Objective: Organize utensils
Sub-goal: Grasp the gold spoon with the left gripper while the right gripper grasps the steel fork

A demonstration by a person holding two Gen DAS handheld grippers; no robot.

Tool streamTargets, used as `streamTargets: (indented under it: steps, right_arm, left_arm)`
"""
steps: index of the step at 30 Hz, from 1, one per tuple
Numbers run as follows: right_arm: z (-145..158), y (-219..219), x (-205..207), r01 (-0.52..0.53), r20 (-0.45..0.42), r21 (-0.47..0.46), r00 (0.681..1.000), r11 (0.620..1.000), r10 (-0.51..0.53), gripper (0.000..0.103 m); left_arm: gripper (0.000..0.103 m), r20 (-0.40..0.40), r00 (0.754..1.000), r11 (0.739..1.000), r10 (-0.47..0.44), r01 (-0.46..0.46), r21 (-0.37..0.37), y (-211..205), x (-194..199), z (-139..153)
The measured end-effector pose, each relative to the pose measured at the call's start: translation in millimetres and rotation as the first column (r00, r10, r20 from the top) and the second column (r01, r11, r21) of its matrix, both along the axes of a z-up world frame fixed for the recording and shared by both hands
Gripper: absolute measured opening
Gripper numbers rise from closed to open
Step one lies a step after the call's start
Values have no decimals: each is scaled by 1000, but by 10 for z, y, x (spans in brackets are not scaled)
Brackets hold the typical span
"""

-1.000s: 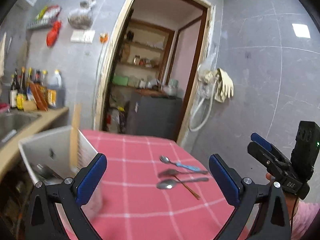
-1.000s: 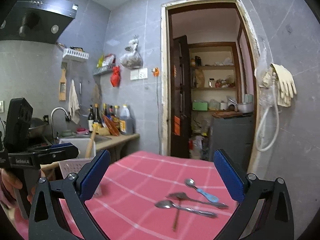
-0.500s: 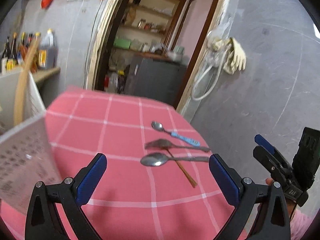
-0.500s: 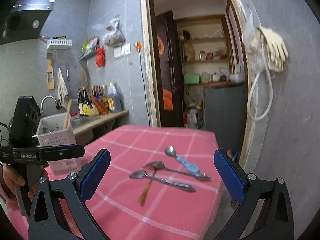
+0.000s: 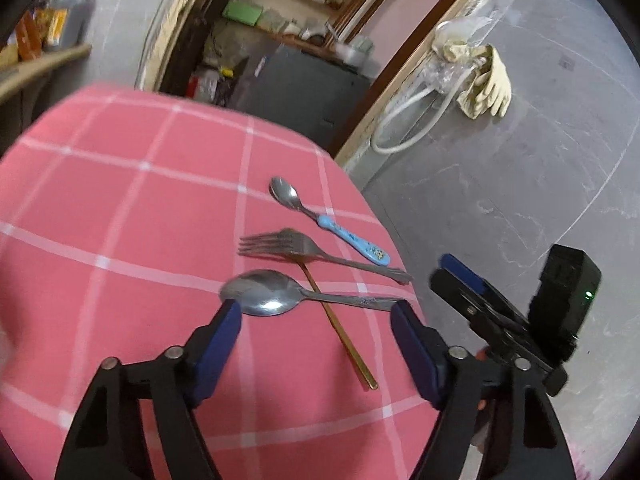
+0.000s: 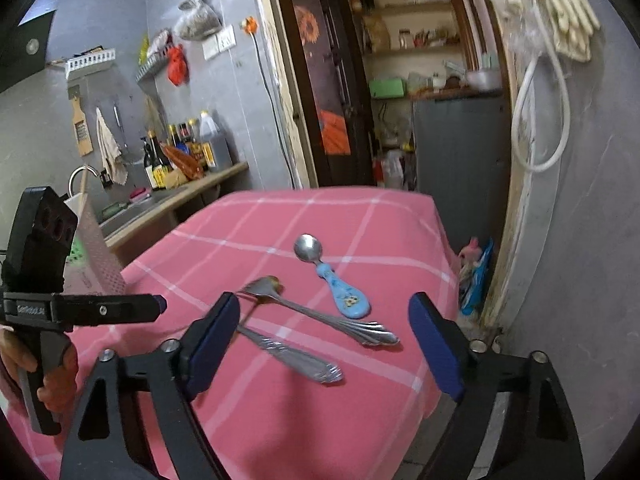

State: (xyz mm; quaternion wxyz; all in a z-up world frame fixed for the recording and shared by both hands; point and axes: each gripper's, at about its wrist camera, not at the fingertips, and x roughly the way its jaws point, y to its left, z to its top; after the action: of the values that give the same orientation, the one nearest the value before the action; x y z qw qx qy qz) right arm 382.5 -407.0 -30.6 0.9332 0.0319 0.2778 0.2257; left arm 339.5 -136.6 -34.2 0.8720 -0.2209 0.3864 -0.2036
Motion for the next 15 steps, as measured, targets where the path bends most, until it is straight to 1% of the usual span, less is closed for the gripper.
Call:
streamTargets:
  steps: [1, 3, 6, 7, 8, 10, 12, 15]
  right_arm:
    - [-45, 7, 63, -6, -15, -6, 1000, 1000, 6, 76]
    - [-119, 35, 207, -17, -47, -23, 999, 1000, 16, 66]
    - [-237, 77, 345, -29, -102, -22, 994, 999, 27, 59]
    - [-281, 93, 373, -36, -120, -21, 992, 999, 34, 57]
    - [-318, 111, 384, -41, -135, -23, 990, 999, 38, 52]
    - [-393, 143, 389, -48, -158, -36, 987, 998, 42, 47]
    - [-425, 157, 366, -50, -157, -43, 987, 998, 43, 33]
    - [-447, 135, 323, -58, -181, -4, 982, 998, 56, 24]
  left_arm:
    - [69, -21, 1000, 1000, -2, 2, -10, -14, 50, -46]
    - [66, -62, 998, 999, -3, 1, -36, -36, 148, -131]
    - [61, -116, 993, 998, 4, -12, -69, -44, 262, -255]
    - [61, -124, 992, 997, 11, -21, -79, -37, 288, -283]
    - [61, -128, 992, 996, 17, -28, -87, -27, 317, -304]
    - [58, -140, 990, 993, 30, -46, -109, -2, 380, -352]
    - [53, -154, 987, 989, 45, -66, -132, 27, 444, -390]
    - [50, -171, 984, 982, 58, -87, -168, 59, 530, -409]
